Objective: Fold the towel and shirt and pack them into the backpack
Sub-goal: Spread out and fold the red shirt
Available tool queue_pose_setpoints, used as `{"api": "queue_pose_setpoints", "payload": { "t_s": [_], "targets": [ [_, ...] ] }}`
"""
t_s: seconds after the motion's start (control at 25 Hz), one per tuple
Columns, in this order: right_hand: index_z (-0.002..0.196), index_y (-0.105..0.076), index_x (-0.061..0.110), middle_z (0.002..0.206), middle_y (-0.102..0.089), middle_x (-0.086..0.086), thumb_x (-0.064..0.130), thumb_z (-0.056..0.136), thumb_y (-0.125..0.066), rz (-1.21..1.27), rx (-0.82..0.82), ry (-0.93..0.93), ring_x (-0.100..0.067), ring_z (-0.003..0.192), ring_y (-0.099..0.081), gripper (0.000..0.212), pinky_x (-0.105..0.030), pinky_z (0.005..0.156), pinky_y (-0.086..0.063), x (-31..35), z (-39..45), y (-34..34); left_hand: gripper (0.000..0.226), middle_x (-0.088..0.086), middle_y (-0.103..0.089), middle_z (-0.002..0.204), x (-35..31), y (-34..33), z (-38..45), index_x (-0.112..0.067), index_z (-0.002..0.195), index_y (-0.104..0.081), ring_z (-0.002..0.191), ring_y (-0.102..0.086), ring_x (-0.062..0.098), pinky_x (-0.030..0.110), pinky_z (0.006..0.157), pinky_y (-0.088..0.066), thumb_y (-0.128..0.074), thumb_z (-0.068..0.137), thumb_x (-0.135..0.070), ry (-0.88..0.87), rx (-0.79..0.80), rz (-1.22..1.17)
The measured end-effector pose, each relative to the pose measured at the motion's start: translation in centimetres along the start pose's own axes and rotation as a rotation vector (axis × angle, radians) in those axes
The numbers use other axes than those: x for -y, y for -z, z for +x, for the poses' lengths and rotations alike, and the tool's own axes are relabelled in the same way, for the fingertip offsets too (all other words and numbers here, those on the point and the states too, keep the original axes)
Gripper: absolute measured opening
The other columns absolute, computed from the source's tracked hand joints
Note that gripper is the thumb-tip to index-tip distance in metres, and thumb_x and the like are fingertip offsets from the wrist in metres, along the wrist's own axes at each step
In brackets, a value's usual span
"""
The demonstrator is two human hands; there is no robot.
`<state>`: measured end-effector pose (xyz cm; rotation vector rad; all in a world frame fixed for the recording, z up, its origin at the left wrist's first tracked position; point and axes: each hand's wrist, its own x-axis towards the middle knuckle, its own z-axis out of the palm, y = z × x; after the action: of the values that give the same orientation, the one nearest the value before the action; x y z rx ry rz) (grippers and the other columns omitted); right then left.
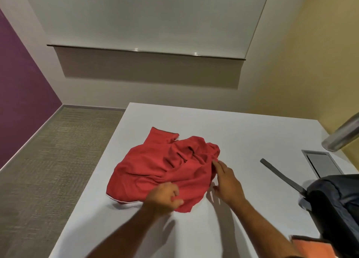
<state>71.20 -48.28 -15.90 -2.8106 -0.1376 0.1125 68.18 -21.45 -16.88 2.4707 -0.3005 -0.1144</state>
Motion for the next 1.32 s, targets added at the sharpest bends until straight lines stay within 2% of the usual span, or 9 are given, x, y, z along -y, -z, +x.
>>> {"api": "queue_pose_setpoints", "payload": {
  "t_s": [0.08,0.2,0.4,0.56,0.64,0.76,0.96,1.12,1.32],
  "targets": [
    [0.150,-0.028,0.026,0.133,-0.054,0.005,0.021,0.071,-0.068,0.200,0.013,-0.063,-0.022,0.110,-0.057,0.089,-0.042,0.085,-0.054,0.2,0.5,-0.5,0.064,-0.004,-0.070,0.083,-0.8,-4.1,-0.7,-0.021,0.096,-0.061,0.069,-0.066,0.017,0.024,0.061,-0.056,-0.071,0.049,-0.063,-0.109,0.142,0.097],
    [0.112,-0.066,0.020,0.093,-0.072,0.001,0.021,0.069,-0.057,0.390,-0.099,-0.076,-0.024,0.080,-0.067,0.044,-0.042,0.074,-0.056,1.4,1.1,-0.4,0.081,-0.002,-0.063,0.076,-1.1,-6.3,-1.0,-0.020,0.093,-0.049,0.058,-0.058,0.021,0.024,0.048,-0.050,-0.076,0.030,-0.065,-0.085,0.214,0.284],
    [0.070,-0.068,0.019,0.063,-0.065,0.005,0.019,0.067,-0.063,0.596,-0.176,-0.052,-0.010,0.058,-0.058,0.005,-0.033,0.057,-0.052,7.0,-0.2,0.5,0.055,-0.002,-0.063,0.072,0.6,-6.1,-1.2,-0.022,0.089,-0.056,0.064,-0.057,0.021,0.028,0.055,-0.050,-0.081,0.047,-0.047,-0.093,-0.009,0.262],
    [0.097,-0.070,0.020,0.072,-0.070,0.003,0.007,0.077,-0.076,0.949,0.128,0.130,-0.010,0.070,-0.068,0.025,-0.025,0.072,-0.054,11.5,-2.2,1.4,0.035,-0.002,-0.063,0.070,-0.4,-4.3,-0.7,-0.012,0.085,-0.067,0.064,-0.061,0.017,0.024,0.060,-0.046,-0.066,0.071,-0.044,0.153,-0.265,-0.239],
    [0.103,-0.068,0.014,0.078,-0.073,-0.003,-0.002,0.080,-0.070,1.114,0.058,0.027,-0.023,0.077,-0.071,0.028,-0.031,0.078,-0.057,11.9,-1.8,1.3,0.018,-0.010,-0.055,0.059,-1.4,-2.4,-0.7,-0.011,0.078,-0.062,0.055,-0.055,0.002,0.019,0.056,-0.041,-0.070,0.077,-0.028,0.328,-0.377,-0.453],
    [0.084,-0.070,0.017,0.079,-0.069,0.004,0.004,0.073,-0.071,0.836,-0.250,-0.326,-0.017,0.074,-0.066,0.017,-0.031,0.072,-0.054,8.5,0.4,1.0,0.022,-0.014,-0.047,0.047,-1.3,0.2,-0.9,-0.014,0.071,-0.057,0.048,-0.050,-0.005,0.007,0.053,-0.037,-0.074,0.082,-0.004,0.387,-0.454,-0.562],
    [0.098,-0.072,0.022,0.135,-0.050,-0.006,0.029,0.068,-0.068,0.085,0.217,0.033,-0.032,0.124,-0.046,0.031,-0.042,0.094,-0.049,2.7,3.0,-1.8,0.048,-0.011,-0.035,0.040,0.6,2.0,-0.8,-0.024,0.047,-0.049,0.042,-0.033,0.006,0.025,0.052,-0.032,-0.074,0.084,-0.008,0.392,-0.418,-0.674],
    [0.069,-0.061,0.022,0.076,-0.065,0.002,0.023,0.063,-0.053,0.181,0.118,-0.032,-0.032,0.079,-0.063,0.010,-0.032,0.064,-0.046,2.6,2.9,-0.8,0.051,-0.006,-0.028,0.051,2.4,4.0,-0.5,-0.019,0.051,-0.032,0.051,-0.029,0.011,0.029,0.055,-0.028,-0.078,0.071,-0.031,0.325,-0.359,-0.707],
    [0.072,-0.063,0.019,0.074,-0.068,-0.002,-0.006,0.060,-0.065,0.265,-0.267,-0.182,-0.029,0.071,-0.064,0.028,-0.036,0.067,-0.051,-2.2,3.7,5.9,0.007,-0.023,-0.065,0.063,5.1,9.3,1.1,-0.023,0.076,-0.073,0.070,-0.061,0.002,0.016,0.073,-0.050,-0.076,0.083,-0.022,0.249,-0.375,-0.508]
  ]
}}
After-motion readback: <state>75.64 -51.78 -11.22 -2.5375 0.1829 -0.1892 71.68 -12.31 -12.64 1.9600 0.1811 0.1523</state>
